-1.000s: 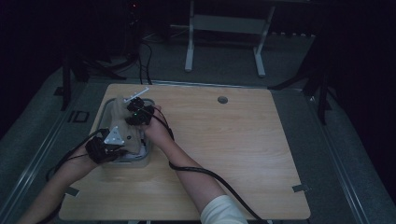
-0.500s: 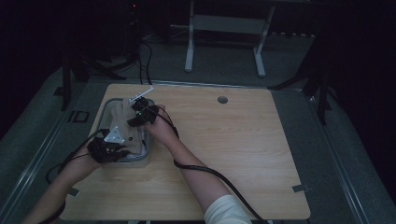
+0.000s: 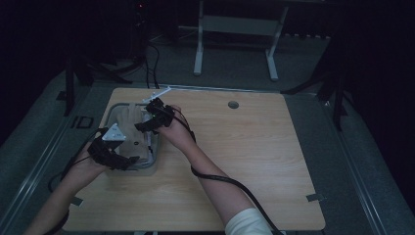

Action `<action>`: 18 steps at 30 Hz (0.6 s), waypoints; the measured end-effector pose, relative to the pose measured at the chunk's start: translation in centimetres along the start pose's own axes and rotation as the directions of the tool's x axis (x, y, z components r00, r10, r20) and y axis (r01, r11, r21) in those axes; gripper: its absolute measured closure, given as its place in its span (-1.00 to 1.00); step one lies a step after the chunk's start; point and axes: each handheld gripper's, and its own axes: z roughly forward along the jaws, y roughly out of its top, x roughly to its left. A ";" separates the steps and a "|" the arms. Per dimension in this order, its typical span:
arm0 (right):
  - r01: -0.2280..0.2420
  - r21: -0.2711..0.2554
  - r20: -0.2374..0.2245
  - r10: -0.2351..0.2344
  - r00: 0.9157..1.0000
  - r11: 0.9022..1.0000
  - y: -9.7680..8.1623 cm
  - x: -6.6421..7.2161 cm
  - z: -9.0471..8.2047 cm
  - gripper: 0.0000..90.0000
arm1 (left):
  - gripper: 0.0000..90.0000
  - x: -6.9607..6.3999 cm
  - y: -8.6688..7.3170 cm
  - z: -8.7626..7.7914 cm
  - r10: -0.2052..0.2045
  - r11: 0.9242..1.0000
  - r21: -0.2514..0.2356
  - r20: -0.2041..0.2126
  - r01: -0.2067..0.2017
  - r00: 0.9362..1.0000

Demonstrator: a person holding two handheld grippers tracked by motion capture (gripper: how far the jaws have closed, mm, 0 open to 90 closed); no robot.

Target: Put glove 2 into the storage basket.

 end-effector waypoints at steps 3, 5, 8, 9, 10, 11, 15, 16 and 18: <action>0.034 0.012 0.011 -0.034 0.999 0.999 -0.7 0.1 -0.8 -0.66 | -0.69 -0.2 0.5 -0.1 -0.061 0.995 -0.077 -0.002 0.061 0.998; 0.053 0.013 0.020 -0.053 0.998 0.998 -1.1 0.0 -1.3 -0.67 | -0.69 -0.3 0.8 0.1 -0.081 0.992 -0.096 0.025 0.083 0.996; 0.061 0.012 0.014 -0.061 0.998 0.998 -1.9 -0.2 -2.0 -0.67 | -0.72 -1.0 1.2 0.7 -0.062 0.991 -0.117 0.041 0.066 0.997; 0.061 0.012 0.014 -0.061 0.998 0.998 -1.9 -0.2 -2.0 -0.67 | -0.74 -1.0 1.2 0.7 -0.062 0.991 -0.117 0.041 0.066 0.997; 0.069 0.014 0.018 -0.069 0.997 0.998 -2.3 -0.3 -2.3 -0.67 | -0.74 -1.3 1.4 0.8 -0.053 0.991 -0.123 0.051 0.059 0.997; 0.075 0.014 0.017 -0.076 0.997 0.997 -2.7 -0.4 -2.5 -0.67 | -0.74 -1.7 1.6 1.0 -0.047 0.990 -0.128 0.061 0.054 0.997; 0.075 0.018 0.017 -0.075 0.997 0.997 -3.8 -0.9 -3.3 -0.67 | -0.74 -3.0 2.2 1.5 -0.016 0.990 -0.139 0.086 0.028 0.996; 0.078 0.021 0.020 -0.079 0.997 0.997 -4.5 -1.2 -3.8 -0.67 | -0.74 -3.5 2.5 1.6 -0.003 0.989 -0.147 0.092 0.017 0.996; 0.077 0.019 0.019 -0.078 0.997 0.997 -5.5 -1.5 -4.5 -0.68 | -0.74 -4.3 2.9 1.8 0.010 0.987 -0.163 0.111 0.008 0.994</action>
